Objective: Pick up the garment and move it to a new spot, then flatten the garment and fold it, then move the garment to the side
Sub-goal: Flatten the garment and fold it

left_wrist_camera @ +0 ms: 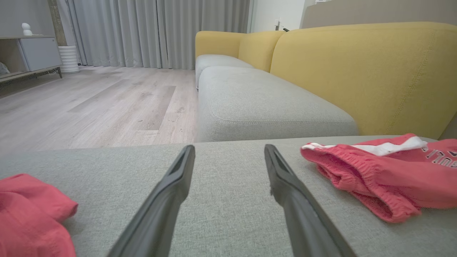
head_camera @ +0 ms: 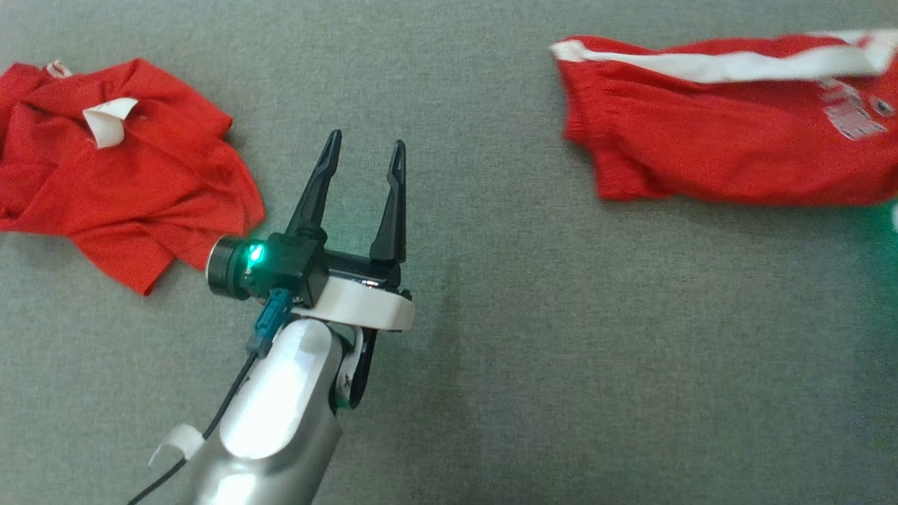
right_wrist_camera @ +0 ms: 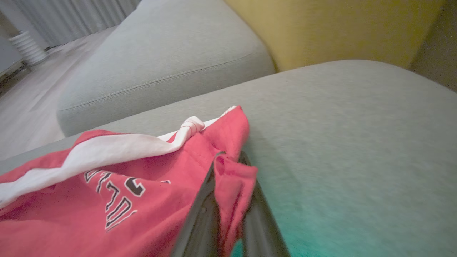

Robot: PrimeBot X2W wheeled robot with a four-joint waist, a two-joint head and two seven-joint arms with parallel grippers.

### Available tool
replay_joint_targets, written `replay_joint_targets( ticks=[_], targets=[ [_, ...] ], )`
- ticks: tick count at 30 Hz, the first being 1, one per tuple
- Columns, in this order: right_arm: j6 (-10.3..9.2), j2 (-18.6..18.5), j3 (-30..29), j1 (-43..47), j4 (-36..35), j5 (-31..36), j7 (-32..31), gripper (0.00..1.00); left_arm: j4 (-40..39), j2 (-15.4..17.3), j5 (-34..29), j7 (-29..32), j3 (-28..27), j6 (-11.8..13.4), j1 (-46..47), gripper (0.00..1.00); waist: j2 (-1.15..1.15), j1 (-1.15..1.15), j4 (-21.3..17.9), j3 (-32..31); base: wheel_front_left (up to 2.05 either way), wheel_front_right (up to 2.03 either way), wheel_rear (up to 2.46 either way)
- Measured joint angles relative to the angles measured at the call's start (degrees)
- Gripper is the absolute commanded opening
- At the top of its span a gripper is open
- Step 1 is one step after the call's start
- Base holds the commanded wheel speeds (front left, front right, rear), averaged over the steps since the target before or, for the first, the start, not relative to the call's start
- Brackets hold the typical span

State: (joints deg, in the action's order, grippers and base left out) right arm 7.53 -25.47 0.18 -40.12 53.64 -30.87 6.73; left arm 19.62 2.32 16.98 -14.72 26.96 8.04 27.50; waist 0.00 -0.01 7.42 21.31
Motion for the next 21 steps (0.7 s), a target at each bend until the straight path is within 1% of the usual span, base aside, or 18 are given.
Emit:
replay_joint_targets(
  ticks=[4, 9, 10, 15, 21],
  targets=[
    [0.0, -1.6, -3.6, 1.3, 2.7, -0.1, 0.9, 0.0, 0.0, 0.0, -0.5, 0.0, -0.4, -0.5, -0.9, 1.0, 0.0, 0.0, -0.3, -0.8, 0.0, 0.0, 0.0],
    [0.0, -1.6, -5.1, 1.0, 4.2, 0.2, 1.2, 0.0, 0.3, 0.0, -0.5, 0.0, -0.9, -0.6, -1.9, 1.0, 0.0, 0.0, -0.2, -0.7, 0.0, 0.0, 0.0],
    [0.0, -1.5, -5.4, 0.8, 4.4, 0.2, 1.2, 0.0, 0.4, 0.0, -0.8, 0.0, -1.0, -1.0, -2.0, 1.0, 0.0, 0.0, -0.1, -0.7, 0.0, 0.0, 0.0],
    [0.0, 0.1, -5.7, 0.6, 4.1, 0.2, 2.2, 0.0, 0.8, 0.0, -1.1, 0.0, -1.2, -1.1, -2.0, 1.0, 0.0, 0.01, 0.0, -1.1, 0.0, 0.0, 0.0],
    [0.0, 2.1, -3.8, 0.6, 0.1, -1.0, 2.9, 0.0, 1.6, 0.0, -1.4, 0.0, -1.4, -1.5, -2.2, 1.0, 0.0, 0.0, -0.1, -3.1, 0.0, 0.0, 0.0]
  ],
)
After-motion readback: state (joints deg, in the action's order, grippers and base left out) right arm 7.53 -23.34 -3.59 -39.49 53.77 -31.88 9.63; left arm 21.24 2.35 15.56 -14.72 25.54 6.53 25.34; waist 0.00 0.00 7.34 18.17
